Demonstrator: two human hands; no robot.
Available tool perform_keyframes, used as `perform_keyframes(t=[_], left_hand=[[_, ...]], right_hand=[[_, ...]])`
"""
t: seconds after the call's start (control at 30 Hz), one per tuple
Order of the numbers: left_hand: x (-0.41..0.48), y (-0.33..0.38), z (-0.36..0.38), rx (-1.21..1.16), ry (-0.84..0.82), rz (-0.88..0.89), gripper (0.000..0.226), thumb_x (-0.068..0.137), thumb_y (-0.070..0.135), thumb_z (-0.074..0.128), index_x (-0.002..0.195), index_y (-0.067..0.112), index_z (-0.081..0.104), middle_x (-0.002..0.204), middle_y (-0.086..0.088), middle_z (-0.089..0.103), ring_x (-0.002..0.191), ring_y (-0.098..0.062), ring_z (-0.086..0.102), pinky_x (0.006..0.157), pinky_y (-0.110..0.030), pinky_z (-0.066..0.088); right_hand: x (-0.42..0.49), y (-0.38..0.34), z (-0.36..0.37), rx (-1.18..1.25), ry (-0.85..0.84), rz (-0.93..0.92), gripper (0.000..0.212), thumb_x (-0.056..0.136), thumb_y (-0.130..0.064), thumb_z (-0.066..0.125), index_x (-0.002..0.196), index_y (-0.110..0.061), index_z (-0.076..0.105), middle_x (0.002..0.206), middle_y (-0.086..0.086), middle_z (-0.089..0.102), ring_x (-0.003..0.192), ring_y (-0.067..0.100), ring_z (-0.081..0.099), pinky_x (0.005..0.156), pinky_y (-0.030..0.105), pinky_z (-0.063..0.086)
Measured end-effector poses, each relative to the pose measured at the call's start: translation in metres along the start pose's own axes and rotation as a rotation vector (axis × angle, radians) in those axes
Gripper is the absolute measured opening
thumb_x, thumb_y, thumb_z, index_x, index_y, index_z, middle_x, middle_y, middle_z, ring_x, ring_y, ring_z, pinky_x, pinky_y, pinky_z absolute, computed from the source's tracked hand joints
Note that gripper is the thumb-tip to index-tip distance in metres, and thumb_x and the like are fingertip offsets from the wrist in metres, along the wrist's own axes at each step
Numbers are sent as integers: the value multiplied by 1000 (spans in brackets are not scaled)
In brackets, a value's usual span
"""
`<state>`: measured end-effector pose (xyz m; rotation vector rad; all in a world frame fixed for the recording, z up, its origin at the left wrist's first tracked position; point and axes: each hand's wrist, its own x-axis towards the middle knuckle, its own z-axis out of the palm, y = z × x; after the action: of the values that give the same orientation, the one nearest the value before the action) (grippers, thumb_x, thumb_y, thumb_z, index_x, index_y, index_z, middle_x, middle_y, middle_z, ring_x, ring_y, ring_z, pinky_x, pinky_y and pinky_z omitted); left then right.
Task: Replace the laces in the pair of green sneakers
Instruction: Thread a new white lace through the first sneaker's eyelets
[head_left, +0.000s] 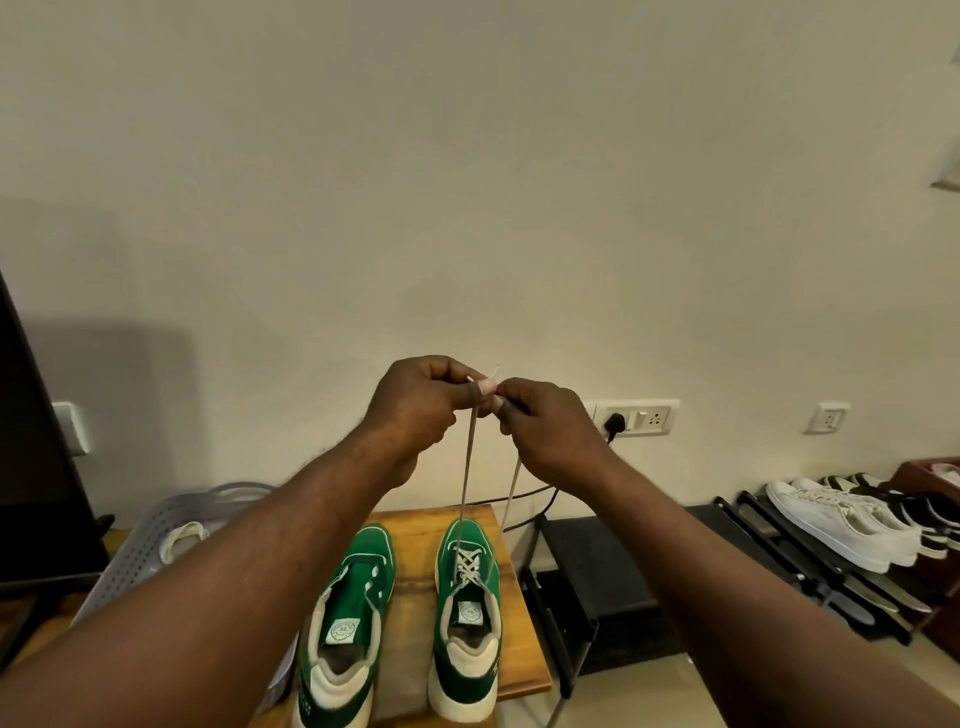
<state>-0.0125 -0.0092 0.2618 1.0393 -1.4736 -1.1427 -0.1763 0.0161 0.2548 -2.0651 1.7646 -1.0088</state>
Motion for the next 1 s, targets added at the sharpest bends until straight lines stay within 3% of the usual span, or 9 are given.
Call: perform_keyframes(t=[0.1,0.23,0.4,0.47,0.57,0.67,0.77,0.9,1.0], left_hand=[[-4,-5,5,42,76,9,18,92,24,79,88,6,75,78,3,77,63,0,64,63,-26,44],[-5,-16,9,103,107,-9,27,89,31,82,79,8,72,72,1,76,74,-11,67,70,-30,46],[-7,-24,12,190,-7,-4,27,89,34,82,82,10,72,72,1,76,59,1,61,56,-23,44],[-8,-26,10,215,-38,32,22,89,33,81,85,12,74,76,1,76,61,1,64,55,-20,47],[-8,-33,8,316,-46,123,13,89,32,82,85,23,74,79,1,73,76,-14,69,66,-31,55],[-12,-47,11,452,4,200,11,93,32,77,86,28,69,81,7,68,78,-8,62,66,-29,45],[-17,-68,16,369,22,145,12,98,30,71,90,25,64,81,7,66,72,-6,57,63,-27,40],[-19,-96,18,101,38,24,14,97,27,72,88,19,66,78,1,72,67,-4,64,67,-30,45],[-19,-116,17,28,1,-27,17,95,27,75,82,18,67,75,-2,72,65,-7,64,66,-33,47]], right_hand=[[-5,5,2,-3,57,8,15,106,-24,59,114,-26,70,80,-8,69,72,6,60,64,30,44],[-20,12,5,42,161,-68,34,98,-26,71,130,-32,62,78,-8,70,80,6,66,75,31,55],[-24,25,14,-35,182,-78,10,100,-26,68,105,-25,77,82,-9,71,81,9,65,76,40,57],[-25,30,18,-31,175,-42,11,102,-26,66,98,-23,76,85,-7,70,83,11,63,75,42,56],[-29,34,22,143,150,25,16,101,-37,68,91,-26,72,84,-7,68,82,9,61,74,34,52],[-37,34,28,375,74,118,8,102,-32,67,98,-27,71,85,-4,76,84,9,69,82,36,56],[-45,38,39,632,45,173,14,103,-17,65,115,-25,65,91,5,79,94,22,74,89,41,58],[-59,52,57,868,48,162,27,100,2,60,119,-14,73,108,11,79,107,21,73,87,29,57],[-68,66,78,850,140,175,21,92,-9,74,112,-16,78,107,11,78,109,31,73,95,43,59]])
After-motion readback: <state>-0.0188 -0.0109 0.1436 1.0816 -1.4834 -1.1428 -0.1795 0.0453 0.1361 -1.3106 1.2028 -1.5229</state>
